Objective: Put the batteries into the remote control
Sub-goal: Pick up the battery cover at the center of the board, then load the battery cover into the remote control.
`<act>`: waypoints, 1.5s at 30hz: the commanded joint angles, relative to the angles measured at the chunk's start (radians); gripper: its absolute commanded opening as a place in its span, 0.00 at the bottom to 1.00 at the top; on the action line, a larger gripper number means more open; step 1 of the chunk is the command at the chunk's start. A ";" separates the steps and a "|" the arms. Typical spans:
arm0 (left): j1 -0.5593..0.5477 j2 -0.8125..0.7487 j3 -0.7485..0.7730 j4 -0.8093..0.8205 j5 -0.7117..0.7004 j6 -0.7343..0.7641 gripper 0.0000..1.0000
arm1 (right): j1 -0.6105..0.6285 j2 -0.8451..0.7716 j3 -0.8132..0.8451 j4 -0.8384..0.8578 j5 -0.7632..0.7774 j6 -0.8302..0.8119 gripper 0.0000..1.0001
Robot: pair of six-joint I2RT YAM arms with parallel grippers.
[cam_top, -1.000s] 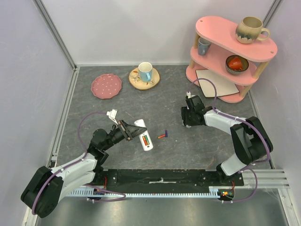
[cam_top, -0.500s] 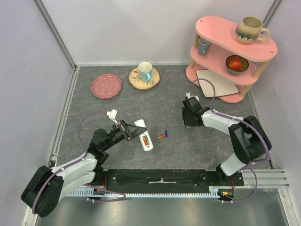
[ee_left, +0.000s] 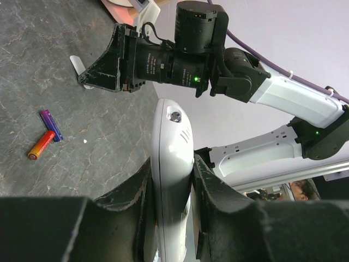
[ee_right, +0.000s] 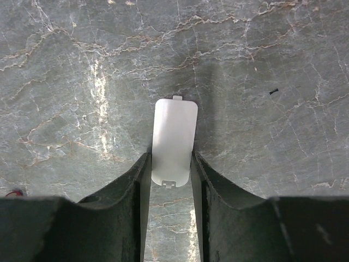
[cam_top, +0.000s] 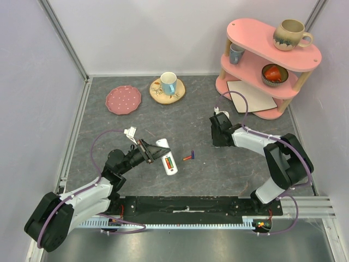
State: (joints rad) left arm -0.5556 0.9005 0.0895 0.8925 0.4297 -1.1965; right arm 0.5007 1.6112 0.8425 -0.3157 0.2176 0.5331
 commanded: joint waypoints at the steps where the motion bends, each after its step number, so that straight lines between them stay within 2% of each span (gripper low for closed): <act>1: 0.005 -0.015 0.001 0.068 0.021 0.000 0.02 | 0.006 0.053 -0.051 -0.083 -0.032 0.019 0.37; 7: 0.005 -0.009 0.010 0.063 0.018 0.002 0.02 | 0.007 -0.036 -0.042 -0.101 -0.046 0.016 0.27; 13: 0.005 0.018 0.029 0.071 0.003 0.003 0.02 | 0.021 -0.194 -0.007 -0.163 -0.086 -0.004 0.20; 17: 0.005 0.041 0.053 0.077 -0.011 0.011 0.02 | 0.083 -0.373 0.023 -0.186 -0.109 -0.025 0.15; 20: 0.005 0.067 0.070 0.095 -0.016 0.014 0.02 | 0.133 -0.463 0.055 -0.206 -0.179 -0.047 0.06; 21: 0.005 0.083 0.073 0.105 -0.016 0.014 0.02 | 0.150 -0.479 0.066 -0.218 -0.199 -0.065 0.00; 23: 0.005 0.098 0.082 0.132 -0.028 0.011 0.02 | 0.203 -0.499 0.115 -0.264 -0.245 -0.087 0.00; 29: 0.002 0.159 0.098 0.172 -0.094 0.009 0.02 | 0.335 -0.461 0.285 -0.466 -0.279 -0.142 0.00; 33: -0.024 0.172 0.099 0.181 -0.172 0.035 0.02 | 0.374 -0.424 0.371 -0.565 -0.323 -0.140 0.00; 40: -0.078 0.158 0.087 0.175 -0.319 0.103 0.02 | 0.429 -0.350 0.454 -0.586 -0.362 -0.113 0.00; 45: -0.095 0.129 0.081 0.143 -0.381 0.132 0.02 | 0.498 -0.257 0.570 -0.634 -0.308 -0.105 0.00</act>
State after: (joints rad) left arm -0.6395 1.0634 0.1524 0.9916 0.1429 -1.1381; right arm 0.9520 1.2957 1.2972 -0.8986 -0.1036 0.4229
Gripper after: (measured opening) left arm 0.330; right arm 0.356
